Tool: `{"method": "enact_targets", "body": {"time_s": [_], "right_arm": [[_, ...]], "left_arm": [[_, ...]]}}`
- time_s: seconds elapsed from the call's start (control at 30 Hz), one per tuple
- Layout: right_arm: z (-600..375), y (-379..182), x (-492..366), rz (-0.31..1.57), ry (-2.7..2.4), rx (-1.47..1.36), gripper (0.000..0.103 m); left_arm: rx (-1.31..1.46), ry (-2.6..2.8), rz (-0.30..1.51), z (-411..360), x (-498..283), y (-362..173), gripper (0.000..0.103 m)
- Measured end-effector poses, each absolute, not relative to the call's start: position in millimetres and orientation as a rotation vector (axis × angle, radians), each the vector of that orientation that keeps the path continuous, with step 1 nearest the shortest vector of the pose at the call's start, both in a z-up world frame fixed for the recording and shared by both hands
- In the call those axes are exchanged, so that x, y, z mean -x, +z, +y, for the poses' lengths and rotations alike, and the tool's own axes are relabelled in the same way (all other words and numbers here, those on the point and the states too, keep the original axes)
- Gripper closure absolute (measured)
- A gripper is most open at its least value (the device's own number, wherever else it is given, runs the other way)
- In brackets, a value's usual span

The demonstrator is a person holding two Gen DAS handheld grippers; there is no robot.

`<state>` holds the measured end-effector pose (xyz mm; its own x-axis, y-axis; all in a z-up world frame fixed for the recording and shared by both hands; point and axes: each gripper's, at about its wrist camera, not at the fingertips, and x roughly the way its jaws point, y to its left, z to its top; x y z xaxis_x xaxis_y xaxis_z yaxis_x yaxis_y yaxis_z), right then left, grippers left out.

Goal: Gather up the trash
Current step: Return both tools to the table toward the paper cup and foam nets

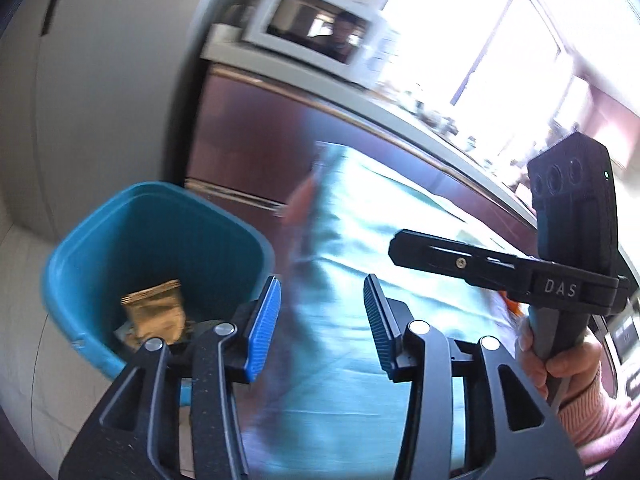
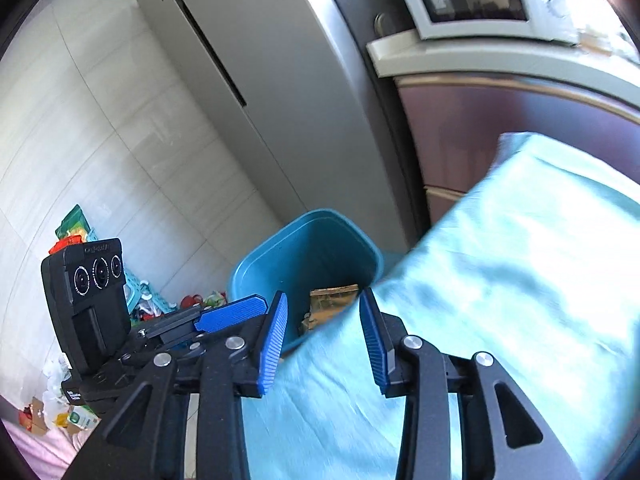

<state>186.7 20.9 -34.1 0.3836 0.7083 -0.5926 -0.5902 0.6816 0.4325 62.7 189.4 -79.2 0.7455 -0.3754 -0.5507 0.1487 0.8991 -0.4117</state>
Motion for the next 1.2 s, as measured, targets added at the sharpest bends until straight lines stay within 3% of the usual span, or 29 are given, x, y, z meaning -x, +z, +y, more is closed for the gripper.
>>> {"method": "enact_targets", "body": {"time_s": [1.0, 1.2], "right_arm": [[-256.9, -52.8, -78.2, 0.661, 0.260, -0.404, 0.066], [-292.1, -58.5, -69.2, 0.648, 0.181, -0.455, 0.061]], "left_arm": [[0.127, -0.710, 0.754, -21.1, -68.3, -70.1, 0.061], [0.116, -0.705, 0.765, -36.2, -82.2, -66.9, 0.055]]}}
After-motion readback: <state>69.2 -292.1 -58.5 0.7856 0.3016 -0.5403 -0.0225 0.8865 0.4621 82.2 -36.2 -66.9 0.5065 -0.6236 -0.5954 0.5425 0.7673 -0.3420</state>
